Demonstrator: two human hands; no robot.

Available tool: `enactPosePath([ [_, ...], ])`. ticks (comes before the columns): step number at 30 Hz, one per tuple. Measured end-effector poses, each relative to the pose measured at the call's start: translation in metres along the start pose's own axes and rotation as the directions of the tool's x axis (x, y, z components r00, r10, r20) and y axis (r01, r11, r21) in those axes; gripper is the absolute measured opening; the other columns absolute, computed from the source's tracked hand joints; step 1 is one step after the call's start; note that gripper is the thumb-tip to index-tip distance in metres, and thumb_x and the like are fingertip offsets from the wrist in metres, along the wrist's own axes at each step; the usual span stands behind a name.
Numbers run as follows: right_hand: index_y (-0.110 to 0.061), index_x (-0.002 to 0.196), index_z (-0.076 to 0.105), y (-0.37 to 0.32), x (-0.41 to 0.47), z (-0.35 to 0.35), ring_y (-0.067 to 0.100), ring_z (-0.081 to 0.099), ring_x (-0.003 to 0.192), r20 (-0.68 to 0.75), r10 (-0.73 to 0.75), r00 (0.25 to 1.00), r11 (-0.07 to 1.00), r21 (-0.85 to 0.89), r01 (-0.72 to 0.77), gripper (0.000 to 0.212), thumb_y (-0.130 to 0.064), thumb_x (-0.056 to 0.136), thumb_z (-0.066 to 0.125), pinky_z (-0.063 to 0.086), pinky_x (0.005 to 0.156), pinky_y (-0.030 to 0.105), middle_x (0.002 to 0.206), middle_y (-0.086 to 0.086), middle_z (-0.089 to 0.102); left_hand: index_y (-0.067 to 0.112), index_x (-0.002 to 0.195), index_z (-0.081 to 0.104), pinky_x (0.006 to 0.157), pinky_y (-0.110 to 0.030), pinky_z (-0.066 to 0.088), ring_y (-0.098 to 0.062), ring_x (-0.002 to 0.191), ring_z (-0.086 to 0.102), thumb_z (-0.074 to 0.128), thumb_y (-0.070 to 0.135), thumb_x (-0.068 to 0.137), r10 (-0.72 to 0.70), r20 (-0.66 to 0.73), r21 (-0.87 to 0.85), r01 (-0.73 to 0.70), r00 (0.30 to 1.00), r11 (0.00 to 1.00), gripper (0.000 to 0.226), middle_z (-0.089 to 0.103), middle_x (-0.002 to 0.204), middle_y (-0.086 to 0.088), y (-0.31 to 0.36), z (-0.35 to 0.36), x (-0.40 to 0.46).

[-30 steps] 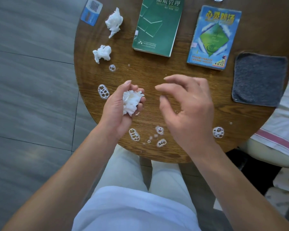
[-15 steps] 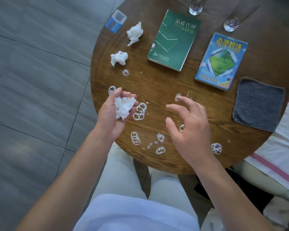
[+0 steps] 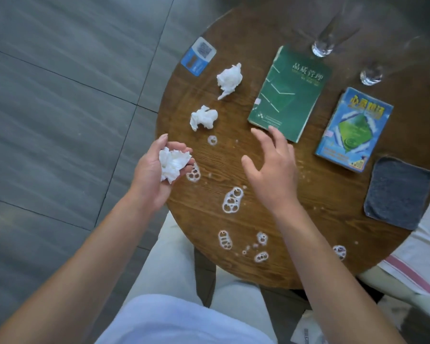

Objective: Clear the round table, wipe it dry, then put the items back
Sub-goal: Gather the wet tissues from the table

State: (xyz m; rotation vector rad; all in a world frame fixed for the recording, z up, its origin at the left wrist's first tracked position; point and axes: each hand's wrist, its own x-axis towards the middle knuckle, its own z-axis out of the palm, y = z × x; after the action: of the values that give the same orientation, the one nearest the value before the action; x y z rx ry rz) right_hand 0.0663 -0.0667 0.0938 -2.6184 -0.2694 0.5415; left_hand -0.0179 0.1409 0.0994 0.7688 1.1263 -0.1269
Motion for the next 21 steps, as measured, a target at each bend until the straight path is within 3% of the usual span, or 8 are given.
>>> enactPosePath([
  [5,-0.037,0.153,0.043,-0.032,0.082,0.022,0.025,0.042,0.141,0.037,0.009,0.999,0.999,-0.052,-0.007,0.061,-0.041,0.095,0.063,0.039,0.113,0.044,0.16,0.002,0.039,0.009,0.08,0.072,0.069,-0.03,0.062,-0.023,0.078,0.072,0.053,0.039,0.104,-0.022,0.008,0.017,0.022,1.0,1.0,0.042,0.073,0.091,-0.011,0.045,-0.025,0.038],
  [13,-0.04,0.154,0.041,-0.048,0.18,0.055,0.032,0.041,0.142,0.058,0.053,0.997,0.981,-0.192,-0.041,0.062,-0.044,0.095,0.062,0.035,0.116,0.045,0.166,0.003,0.031,0.008,0.087,0.072,0.072,-0.033,0.061,-0.025,0.079,0.071,0.056,0.035,0.103,-0.053,0.013,0.067,0.052,0.998,0.996,0.035,0.073,0.093,-0.012,0.056,-0.041,0.07],
  [17,-0.037,0.148,0.05,-0.051,0.2,0.078,0.03,0.051,0.125,0.043,0.045,0.998,0.961,-0.275,-0.032,0.052,-0.044,0.097,0.061,0.039,0.109,0.042,0.151,0.001,0.048,0.008,0.091,0.074,0.074,-0.034,0.061,-0.026,0.081,0.072,0.056,0.033,0.103,-0.088,-0.003,0.132,0.088,0.996,0.987,0.033,0.074,0.095,-0.013,0.055,-0.048,0.082],
  [21,-0.03,0.131,0.062,-0.049,0.203,0.089,0.028,0.055,0.115,0.017,0.039,0.999,0.947,-0.32,-0.032,0.034,-0.024,0.097,0.061,0.044,0.097,0.039,0.13,0.004,0.055,0.007,0.092,0.075,0.076,-0.035,0.06,-0.025,0.079,0.072,0.056,0.031,0.103,-0.106,-0.013,0.154,0.107,0.994,0.982,0.033,0.074,0.093,-0.013,0.058,-0.048,0.089],
])
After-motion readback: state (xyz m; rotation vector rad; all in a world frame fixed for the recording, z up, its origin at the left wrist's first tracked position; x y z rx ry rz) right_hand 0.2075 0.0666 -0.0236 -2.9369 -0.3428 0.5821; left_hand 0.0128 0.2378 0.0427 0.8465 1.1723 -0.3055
